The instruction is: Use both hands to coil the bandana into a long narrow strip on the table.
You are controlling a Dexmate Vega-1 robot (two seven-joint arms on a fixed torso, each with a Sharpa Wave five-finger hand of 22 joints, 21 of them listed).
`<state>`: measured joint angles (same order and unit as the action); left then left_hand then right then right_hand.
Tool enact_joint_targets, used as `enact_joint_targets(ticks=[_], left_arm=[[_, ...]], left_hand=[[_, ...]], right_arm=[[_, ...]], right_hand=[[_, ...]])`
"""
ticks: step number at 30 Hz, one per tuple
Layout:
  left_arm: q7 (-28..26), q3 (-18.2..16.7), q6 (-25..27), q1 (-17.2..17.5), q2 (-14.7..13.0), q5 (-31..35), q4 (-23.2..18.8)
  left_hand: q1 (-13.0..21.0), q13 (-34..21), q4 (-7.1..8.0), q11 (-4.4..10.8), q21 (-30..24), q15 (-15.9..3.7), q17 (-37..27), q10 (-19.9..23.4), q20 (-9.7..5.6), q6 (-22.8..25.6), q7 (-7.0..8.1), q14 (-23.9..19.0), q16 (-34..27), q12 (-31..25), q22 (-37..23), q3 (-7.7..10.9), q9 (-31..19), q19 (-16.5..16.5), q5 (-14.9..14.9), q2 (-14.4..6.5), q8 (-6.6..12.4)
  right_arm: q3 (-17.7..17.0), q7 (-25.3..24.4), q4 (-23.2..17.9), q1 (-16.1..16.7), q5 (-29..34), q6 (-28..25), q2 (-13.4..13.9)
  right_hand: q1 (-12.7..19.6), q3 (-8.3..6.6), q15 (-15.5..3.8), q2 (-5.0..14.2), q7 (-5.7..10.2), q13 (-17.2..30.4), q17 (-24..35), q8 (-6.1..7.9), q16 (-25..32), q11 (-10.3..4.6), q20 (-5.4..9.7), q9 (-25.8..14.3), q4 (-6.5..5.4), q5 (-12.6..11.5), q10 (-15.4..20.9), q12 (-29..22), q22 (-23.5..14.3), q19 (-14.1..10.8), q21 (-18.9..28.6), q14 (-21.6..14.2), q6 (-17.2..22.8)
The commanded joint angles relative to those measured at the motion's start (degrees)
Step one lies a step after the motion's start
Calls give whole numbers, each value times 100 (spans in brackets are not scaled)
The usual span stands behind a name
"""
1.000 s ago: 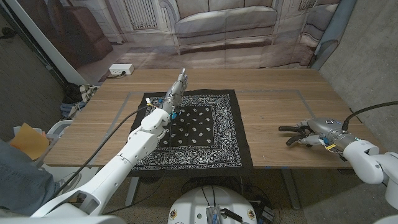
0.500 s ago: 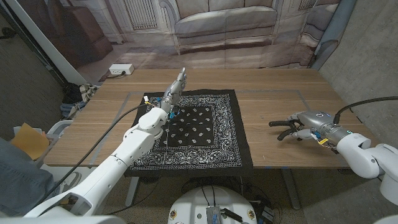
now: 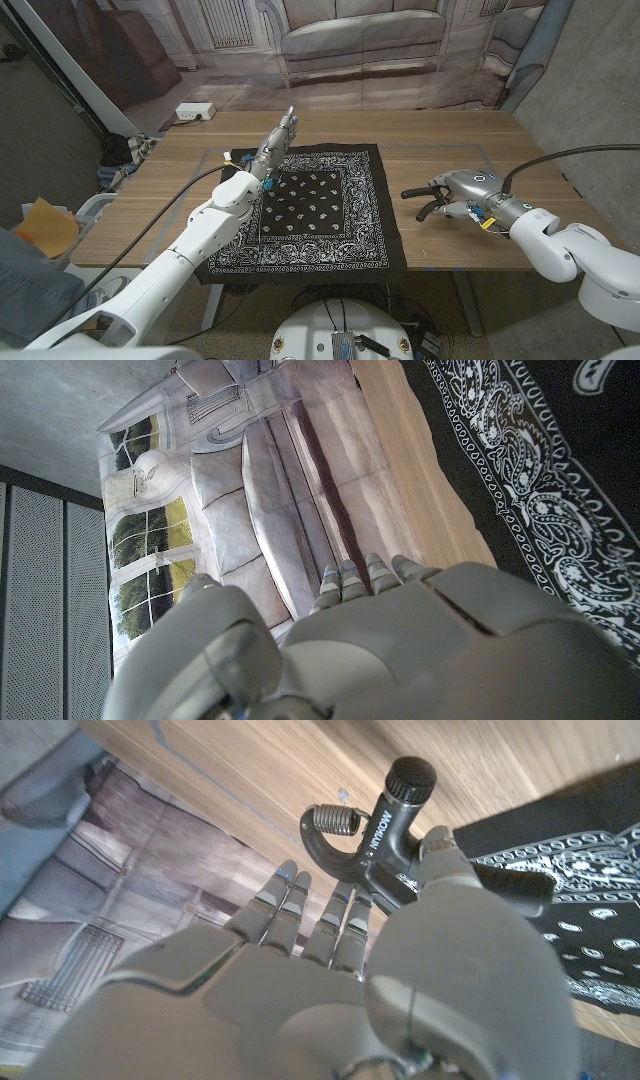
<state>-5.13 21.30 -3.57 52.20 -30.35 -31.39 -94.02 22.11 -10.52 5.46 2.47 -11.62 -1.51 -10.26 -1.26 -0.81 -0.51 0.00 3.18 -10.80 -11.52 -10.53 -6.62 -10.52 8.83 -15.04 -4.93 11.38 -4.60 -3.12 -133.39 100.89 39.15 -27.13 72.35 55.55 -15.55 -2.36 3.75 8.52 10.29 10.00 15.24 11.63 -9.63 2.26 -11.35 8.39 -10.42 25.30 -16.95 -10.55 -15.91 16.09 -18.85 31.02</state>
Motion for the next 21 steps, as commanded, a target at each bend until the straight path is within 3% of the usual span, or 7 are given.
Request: enact_joint_targets(ticks=[1, 9, 21], left_arm=[[615, -73, -193, -18, -158, -246, 129], [792, -151, -210, 37, -251, -369, 147], [948, -249, -307, 108, -368, -441, 48]], left_hand=[[61, -15, 12, -22, -9, 10, -10, 32, 27, 22, -8, 8, 3, -4, -8, -48, -16, 36, 13, 12, 1], [69, -15, 11, -9, -6, 10, -10, 30, 32, 24, -13, 10, 4, -2, -8, -53, -16, 46, 16, 4, 0], [80, -15, 10, -19, -4, 14, -10, 31, 39, 25, -14, 10, 4, 0, -8, -61, -16, 53, 22, -7, -2]], right_arm=[[2038, 39, -457, -1886, 332, 36, 228], [2747, 312, -431, -2556, 671, 302, -62], [3335, 616, -291, -3138, 1246, 815, -518]], right_hand=[[116, 1, -359, 144, 426, 21, 26, 36, -4, -12, 175, -9, 0, -22, 73, -9, -27, 14, -2, -57, 506], [131, 10, -360, 153, 426, 21, 26, 26, -6, -13, 181, -10, 2, -22, 85, -1, -28, 5, -9, -75, 533], [133, 27, -365, 168, 427, 21, 28, 10, -13, -13, 186, -12, -8, -20, 99, 11, -28, 4, -21, -84, 562]])
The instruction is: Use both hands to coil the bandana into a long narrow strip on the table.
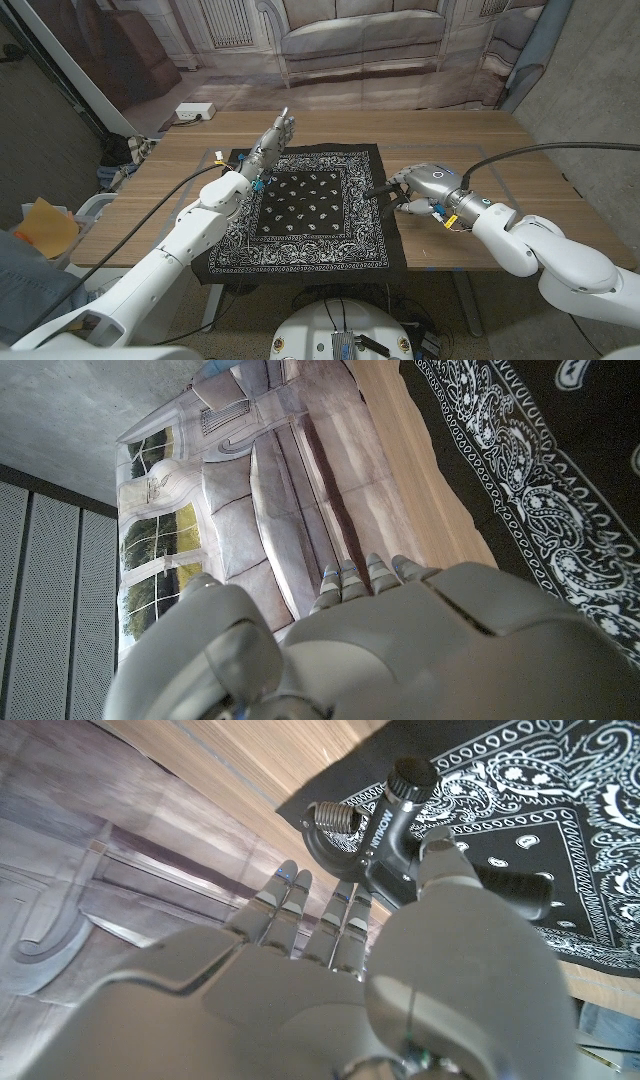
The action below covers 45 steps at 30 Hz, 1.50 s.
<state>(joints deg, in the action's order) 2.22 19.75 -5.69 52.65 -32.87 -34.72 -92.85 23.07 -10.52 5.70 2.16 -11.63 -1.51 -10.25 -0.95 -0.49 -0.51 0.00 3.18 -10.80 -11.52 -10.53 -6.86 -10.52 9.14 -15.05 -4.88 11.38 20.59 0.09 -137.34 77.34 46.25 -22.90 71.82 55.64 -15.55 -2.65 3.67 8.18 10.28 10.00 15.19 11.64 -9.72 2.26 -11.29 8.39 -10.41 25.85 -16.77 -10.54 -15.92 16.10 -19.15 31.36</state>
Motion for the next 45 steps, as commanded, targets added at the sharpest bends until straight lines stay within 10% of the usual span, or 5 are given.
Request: enact_joint_targets(ticks=[1, 27, 45], left_arm=[[221, -104, -89, 72, -130, -119, -79], [869, -285, -374, 136, -315, -398, 184], [1156, -262, -521, 19, -232, -441, 460]], left_hand=[[-16, -14, -14, 17, -4, 14, -10, -6, 5, 23, -14, 8, 4, 2, -8, -38, -16, 22, 22, -12, -2], [7, -14, -16, 18, -3, 20, -10, -7, 12, 25, -19, 23, 9, 5, -9, -52, -16, 34, 33, -34, -5], [26, -15, -18, 9, -2, 10, -10, -12, 14, 25, -19, 37, 12, 8, -9, -64, -16, 44, 42, -51, -7]], right_arm=[[869, 328, 125, -831, 616, 428, -522], [2162, 1219, 901, -2214, 1953, 1923, -2197], [2660, 1547, 1445, -2865, 2516, 2549, -2740]], right_hand=[[125, 28, -336, 177, 461, 22, 28, 14, -14, 1, 186, -17, -8, -22, 46, -6, -28, 3, -22, -55, 532], [153, 56, -347, 220, 462, 23, 31, -31, -30, -3, 196, -21, -13, -21, 50, 34, -30, 1, -50, -65, 580], [166, 74, -341, 247, 462, 23, 33, -63, -43, -45, 193, -23, -20, -16, 33, 67, -32, 20, -75, -53, 598]])
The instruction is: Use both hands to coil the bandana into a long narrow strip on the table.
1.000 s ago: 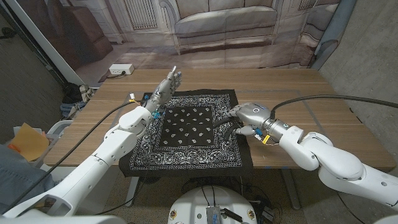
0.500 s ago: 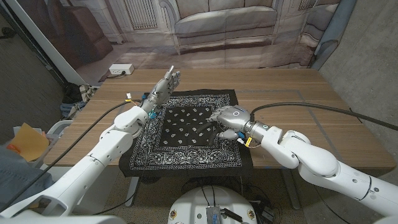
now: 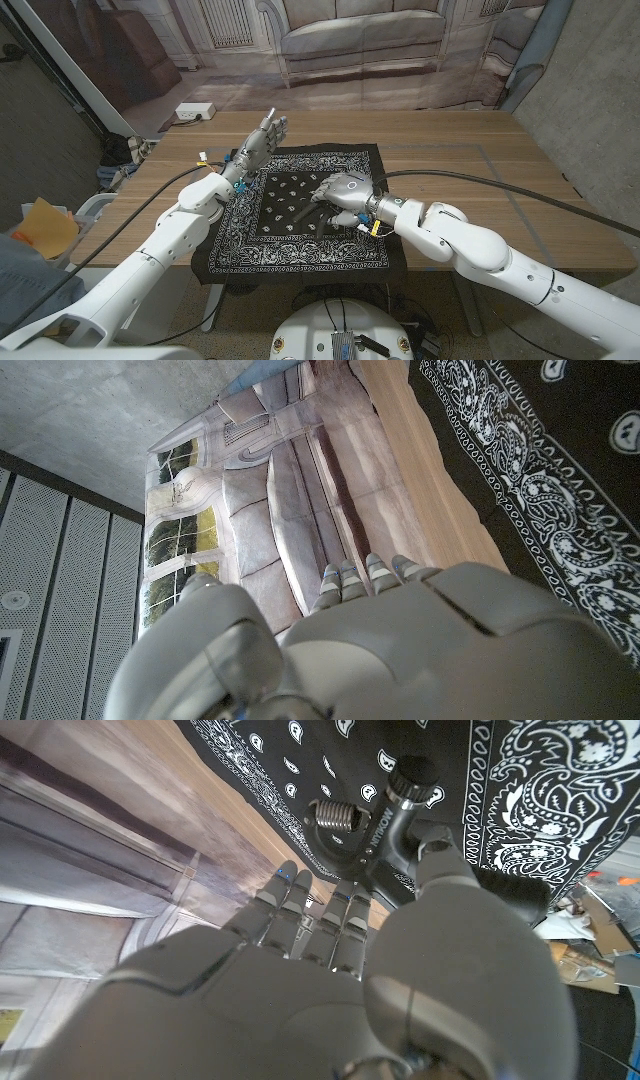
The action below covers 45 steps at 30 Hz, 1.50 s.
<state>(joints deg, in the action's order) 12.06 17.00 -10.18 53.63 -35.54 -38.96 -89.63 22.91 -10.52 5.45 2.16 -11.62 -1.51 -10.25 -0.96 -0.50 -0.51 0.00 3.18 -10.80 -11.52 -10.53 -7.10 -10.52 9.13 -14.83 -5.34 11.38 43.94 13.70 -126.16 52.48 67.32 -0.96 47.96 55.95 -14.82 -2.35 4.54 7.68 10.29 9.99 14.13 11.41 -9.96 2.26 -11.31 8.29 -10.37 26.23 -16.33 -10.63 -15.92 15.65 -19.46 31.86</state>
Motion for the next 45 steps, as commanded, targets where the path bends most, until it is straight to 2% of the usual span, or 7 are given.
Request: enact_joint_targets(ticks=[1, 17, 26, 31, 35, 45], left_arm=[[180, 18, -76, -89, 35, -10, 140], [265, 12, -120, -103, 28, -9, 151], [268, 20, -60, -91, -19, 2, 95], [256, 19, -50, -85, -29, 9, 79], [266, 22, -67, -79, -8, -5, 97], [264, 57, -55, -82, 10, 15, 99]], left_hand=[[43, -15, 7, 8, -2, 13, -11, -6, 13, 26, -20, 39, 13, 6, -9, -41, -16, 45, 22, -6, -7], [57, -15, 6, 3, -1, 26, -11, -1, 18, 32, -19, 41, 11, 4, -9, -53, -16, 55, 30, -17, -6], [68, -15, 5, 5, -1, 22, -11, -1, 20, 46, -16, 42, 10, 5, -10, -60, -16, 61, 35, -24, -2], [72, -15, 4, -3, -2, 22, -10, 0, 22, 47, -14, 45, 11, 4, -10, -62, -16, 61, 36, -27, -2], [76, -15, 4, 10, -1, 21, -10, 0, 22, 44, -12, 43, 10, 5, -10, -65, -16, 64, 38, -30, -4], [88, -15, 2, 10, -3, 17, -10, -1, 22, 47, -13, 42, 9, 5, -10, -71, -16, 65, 42, -38, -4]], right_arm=[[345, 176, 346, -388, 479, 345, -374], [646, 291, 790, -607, 873, 332, -667], [888, 300, 905, -702, 1308, 405, -701], [903, 379, 959, -751, 1266, 461, -726], [885, 405, 967, -762, 1253, 440, -726], [895, 530, 993, -809, 1127, 510, -724]], right_hand=[[136, 3, -370, 162, 512, 22, 34, 41, -22, -26, 193, -21, -10, -20, -3, 24, -24, 20, -32, -22, 551], [66, 52, -365, 186, 511, 24, 43, 5, -23, 46, 182, -24, -63, -8, -10, 54, -27, 28, -53, -24, 567], [21, 82, -336, 168, 510, 25, 39, -24, -33, 90, 151, -25, -81, -3, -22, 75, -28, 41, -69, -22, 557], [-2, 88, -341, 172, 509, 26, 40, -38, -45, 120, 144, -25, -93, -4, -31, 85, -28, 53, -79, -2, 547], [-72, 124, -309, 150, 505, 27, 42, -77, -59, 149, 139, -25, -125, 2, -49, 104, -29, 49, -86, 30, 493], [-298, 279, -197, -56, 482, 39, 33, -302, -108, 273, 20, -27, -162, -46, -215, 219, -26, 105, -156, 165, 28]])
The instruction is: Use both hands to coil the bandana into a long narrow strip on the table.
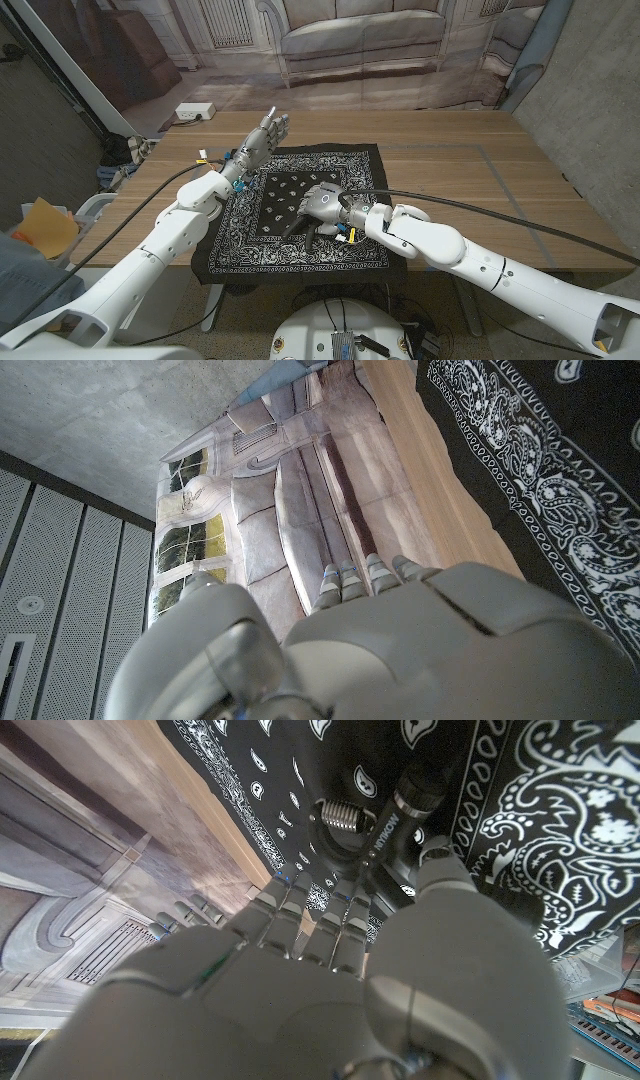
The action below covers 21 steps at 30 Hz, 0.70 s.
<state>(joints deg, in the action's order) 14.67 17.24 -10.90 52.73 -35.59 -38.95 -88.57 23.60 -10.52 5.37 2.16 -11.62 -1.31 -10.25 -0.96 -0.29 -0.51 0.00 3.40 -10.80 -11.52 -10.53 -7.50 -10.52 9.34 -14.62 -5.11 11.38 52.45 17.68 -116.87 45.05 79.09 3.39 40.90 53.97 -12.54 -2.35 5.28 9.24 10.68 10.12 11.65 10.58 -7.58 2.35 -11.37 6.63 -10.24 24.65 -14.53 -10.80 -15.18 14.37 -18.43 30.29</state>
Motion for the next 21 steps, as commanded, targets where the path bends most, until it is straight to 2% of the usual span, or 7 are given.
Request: enact_joint_targets(ticks=[1, 7, 21], left_arm=[[1, 33, 18, 9, 15, 16, -9], [-8, 37, 0, 20, 31, 19, -6], [-2, 61, -6, -1, 54, 35, 28]], left_hand=[[19, -15, 9, 9, -3, -5, -10, -2, 1, 46, -15, 20, 9, 6, -10, -31, -16, 45, 21, -61, -5], [26, -15, 8, -1, -3, 2, -10, -5, 4, 52, -17, 22, 9, 7, -10, -36, -16, 46, 25, -65, -3], [37, -15, 7, 12, 0, -2, -10, -1, 6, 43, -16, 23, 9, 6, -10, -45, -16, 59, 30, -72, -8]], right_arm=[[46, 157, 68, -68, -65, 79, -19], [53, 301, 126, -76, -126, 47, -44], [79, 608, 317, -110, -233, -154, -95]], right_hand=[[-128, 65, -202, -151, 298, 3, 21, -107, -21, 26, -6, -23, 2, -75, -80, 55, -8, 53, -47, 69, 24], [-195, 103, -176, -196, 284, 9, 24, -147, -27, 59, -86, -29, -10, -104, -152, 96, -8, 86, -78, 123, -187], [-309, 154, -116, -230, 273, 15, 32, -70, -28, 122, -117, -33, -49, -130, -220, 131, -10, 115, -109, 193, -119]])
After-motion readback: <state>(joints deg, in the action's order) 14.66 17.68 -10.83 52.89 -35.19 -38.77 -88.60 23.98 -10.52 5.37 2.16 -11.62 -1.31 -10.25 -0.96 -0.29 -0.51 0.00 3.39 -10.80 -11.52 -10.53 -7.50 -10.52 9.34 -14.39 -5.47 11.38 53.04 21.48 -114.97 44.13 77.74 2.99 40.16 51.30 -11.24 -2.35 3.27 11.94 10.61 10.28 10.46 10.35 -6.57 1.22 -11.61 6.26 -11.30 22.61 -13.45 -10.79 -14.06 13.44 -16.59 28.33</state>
